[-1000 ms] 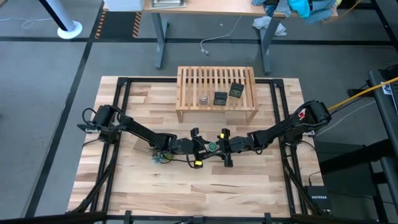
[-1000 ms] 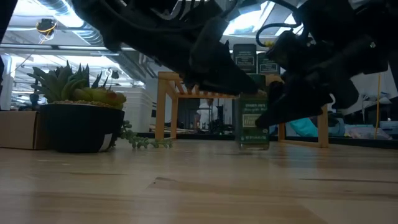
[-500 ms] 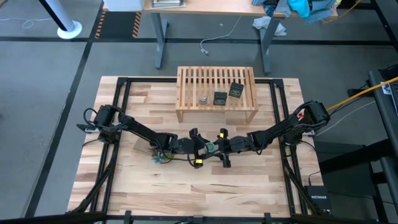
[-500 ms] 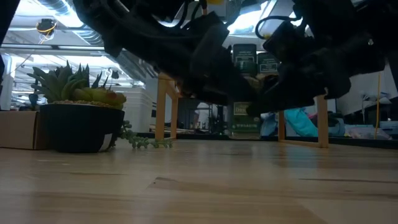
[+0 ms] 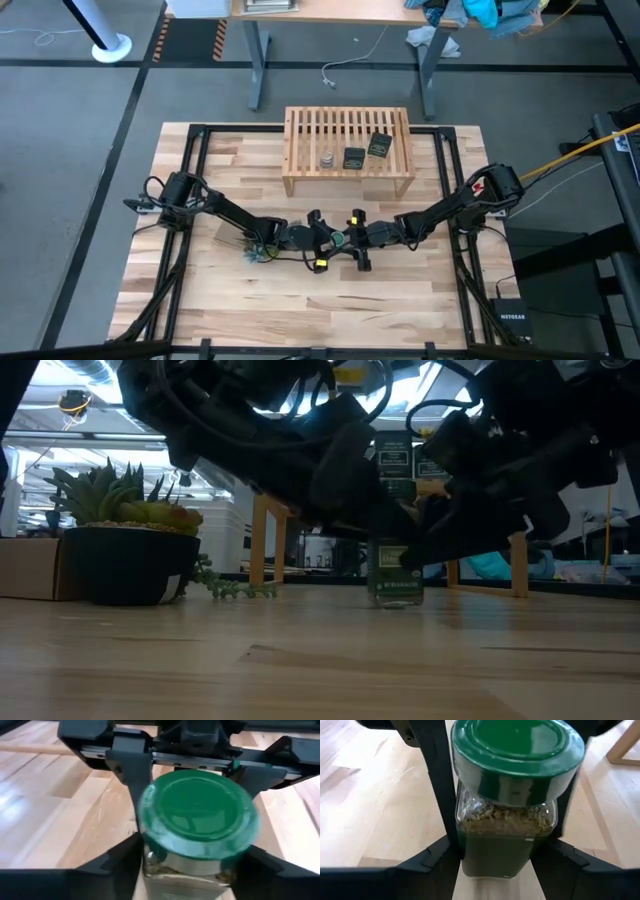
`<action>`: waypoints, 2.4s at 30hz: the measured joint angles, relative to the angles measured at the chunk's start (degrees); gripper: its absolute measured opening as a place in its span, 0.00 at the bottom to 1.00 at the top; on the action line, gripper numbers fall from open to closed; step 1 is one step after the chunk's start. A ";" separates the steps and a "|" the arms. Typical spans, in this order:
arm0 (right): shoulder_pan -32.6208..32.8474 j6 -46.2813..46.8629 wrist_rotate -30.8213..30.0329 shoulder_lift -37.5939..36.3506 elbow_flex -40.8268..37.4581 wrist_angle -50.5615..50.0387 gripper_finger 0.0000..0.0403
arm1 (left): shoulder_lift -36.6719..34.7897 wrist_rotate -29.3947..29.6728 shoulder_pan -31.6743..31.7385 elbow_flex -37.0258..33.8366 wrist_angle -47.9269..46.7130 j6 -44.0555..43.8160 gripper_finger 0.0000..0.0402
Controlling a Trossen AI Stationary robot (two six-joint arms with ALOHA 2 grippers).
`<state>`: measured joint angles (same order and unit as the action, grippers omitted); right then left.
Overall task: Shelf spices
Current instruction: Put the green seasoning bottle on the shelf
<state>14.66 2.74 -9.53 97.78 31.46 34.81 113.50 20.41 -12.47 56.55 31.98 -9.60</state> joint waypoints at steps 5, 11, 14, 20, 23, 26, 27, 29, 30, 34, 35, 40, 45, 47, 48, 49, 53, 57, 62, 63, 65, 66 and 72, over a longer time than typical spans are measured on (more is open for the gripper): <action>-0.05 0.02 -0.19 0.07 0.15 -0.71 0.55 | -0.38 0.13 -0.11 0.00 -0.36 2.62 0.46; 0.02 0.03 -3.50 0.00 0.31 -2.29 0.55 | -0.38 0.72 -0.75 0.09 -0.99 3.69 0.46; 0.00 -0.11 -4.01 0.00 0.31 -2.24 0.55 | -0.41 1.43 -1.18 0.09 -1.12 4.03 0.46; -0.05 -0.12 -3.64 0.00 0.24 -2.04 0.55 | -0.47 1.77 -1.36 0.11 -1.23 4.00 0.46; -0.04 -0.04 -2.40 0.02 0.24 -1.46 0.55 | -0.51 1.79 -1.42 0.11 -1.22 3.79 0.46; -0.07 -0.01 -1.32 0.11 0.86 -2.02 0.55 | -0.56 1.83 -1.42 0.11 -1.43 3.82 0.46; -0.07 0.02 -1.22 0.11 1.01 -2.23 0.55 | -0.58 1.81 -1.44 0.11 -1.43 3.82 0.46; -0.07 0.03 -1.25 0.11 1.29 -2.48 0.55 | -0.58 1.80 -1.44 0.11 -1.45 3.86 0.46; -0.07 0.01 -1.32 0.11 1.35 -2.54 0.55 | -0.58 1.79 -1.44 0.11 -1.45 3.90 0.46; -0.07 0.01 -1.39 0.11 1.38 -2.67 0.55 | -0.60 1.75 -1.44 0.11 -1.45 3.99 0.46; -0.07 0.01 -1.39 0.11 1.42 -2.73 0.55 | -0.60 1.75 -1.44 0.11 -1.45 3.99 0.46; -0.07 0.01 -1.39 0.11 1.48 -3.20 0.55 | -0.60 1.65 -1.42 0.11 -1.43 4.00 0.46; -0.07 0.01 -1.40 0.11 1.53 -3.37 0.55 | -0.60 1.64 -1.42 0.11 -1.43 4.01 0.46; -0.07 -0.01 -1.39 0.11 1.53 -3.39 0.55 | -0.60 1.64 -1.42 0.11 -1.43 4.02 0.46; -0.07 0.00 -1.39 0.11 1.53 -3.39 0.55 | -0.60 1.64 -1.42 0.11 -1.41 4.03 0.46; -0.07 0.01 -1.39 0.11 1.53 -3.40 0.55 | -0.60 1.64 -1.42 0.11 -1.41 4.02 0.46; -0.07 0.00 -1.39 0.11 1.53 -3.42 0.55 | -0.60 1.64 -1.42 0.11 -1.41 4.03 0.46; -0.07 -0.01 -1.39 0.11 1.53 -3.45 0.55 | -0.60 1.64 -1.42 0.11 -1.42 4.04 0.46; -0.05 -0.01 -1.39 0.11 1.55 -3.50 0.55 | -0.60 1.64 -1.42 0.11 -1.41 4.03 0.46; -0.07 -0.01 -1.39 0.11 1.54 -3.51 0.55 | -0.60 1.64 -1.42 0.11 -1.41 4.03 0.46; -0.07 -0.01 -1.39 0.11 1.54 -3.51 0.55 | -0.60 1.64 -1.42 0.11 -1.41 4.03 0.46; -0.07 -0.01 -1.44 0.11 1.54 -3.52 0.55 | -0.60 1.64 -1.42 0.11 -1.41 4.03 0.46; -0.07 -0.08 -1.66 0.11 1.55 -3.95 0.55 | -0.60 1.41 -0.93 0.11 -1.45 4.21 0.46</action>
<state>14.59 2.66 -11.19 97.89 33.01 30.86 112.90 21.81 -13.40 56.66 30.52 -5.39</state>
